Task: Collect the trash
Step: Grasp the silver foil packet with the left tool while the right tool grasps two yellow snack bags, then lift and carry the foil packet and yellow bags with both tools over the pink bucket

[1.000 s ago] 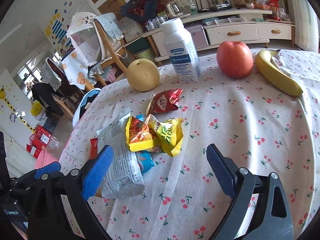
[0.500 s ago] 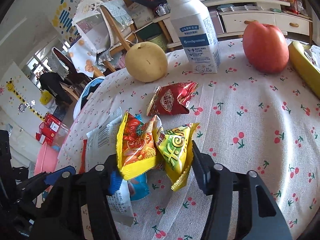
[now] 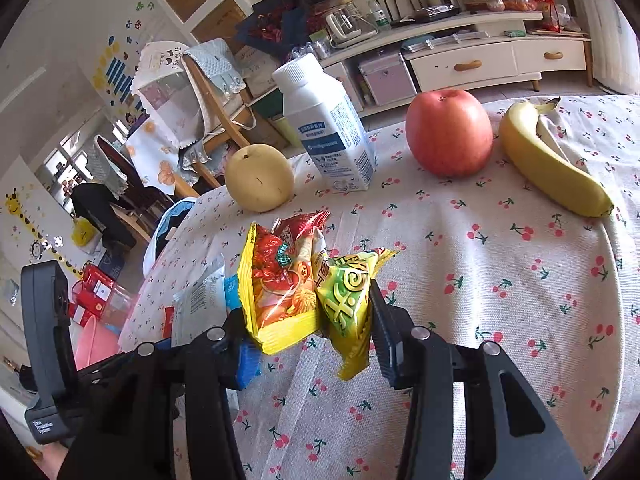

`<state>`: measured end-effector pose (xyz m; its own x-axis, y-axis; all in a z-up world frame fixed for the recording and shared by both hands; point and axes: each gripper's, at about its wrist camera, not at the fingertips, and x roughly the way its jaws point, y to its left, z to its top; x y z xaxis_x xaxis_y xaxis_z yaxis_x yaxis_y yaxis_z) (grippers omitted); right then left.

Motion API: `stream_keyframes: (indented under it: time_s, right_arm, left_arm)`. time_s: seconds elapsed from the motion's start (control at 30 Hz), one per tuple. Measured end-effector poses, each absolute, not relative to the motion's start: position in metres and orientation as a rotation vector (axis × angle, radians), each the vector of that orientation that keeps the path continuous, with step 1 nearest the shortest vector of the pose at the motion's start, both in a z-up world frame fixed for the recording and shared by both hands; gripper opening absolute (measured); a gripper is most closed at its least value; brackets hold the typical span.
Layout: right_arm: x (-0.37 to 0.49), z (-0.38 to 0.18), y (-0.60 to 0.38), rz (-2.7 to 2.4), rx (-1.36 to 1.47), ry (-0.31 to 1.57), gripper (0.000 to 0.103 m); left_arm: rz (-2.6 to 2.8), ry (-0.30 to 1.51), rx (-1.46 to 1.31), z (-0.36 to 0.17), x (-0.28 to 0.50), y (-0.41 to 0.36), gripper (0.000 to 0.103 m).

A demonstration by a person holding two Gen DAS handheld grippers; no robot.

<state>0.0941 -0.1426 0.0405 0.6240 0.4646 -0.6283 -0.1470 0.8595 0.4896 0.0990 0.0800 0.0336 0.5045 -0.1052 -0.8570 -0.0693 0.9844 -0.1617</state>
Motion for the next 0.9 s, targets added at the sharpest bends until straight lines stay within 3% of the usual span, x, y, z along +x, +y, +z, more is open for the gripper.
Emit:
stream_keyframes:
  time_s: [0.37, 0.9]
  right_arm:
    - [0.091, 0.046, -0.14, 0.374, 0.403, 0.827, 0.047]
    - [0.078, 0.05, -0.13, 0.382, 0.335, 0.828, 0.047]
  left_arm:
    - [-0.03, 1.03, -0.165, 0.036, 0.095, 0.076, 0.079]
    - [-0.075, 0.98, -0.209, 0.062, 0.075, 0.093, 0.078]
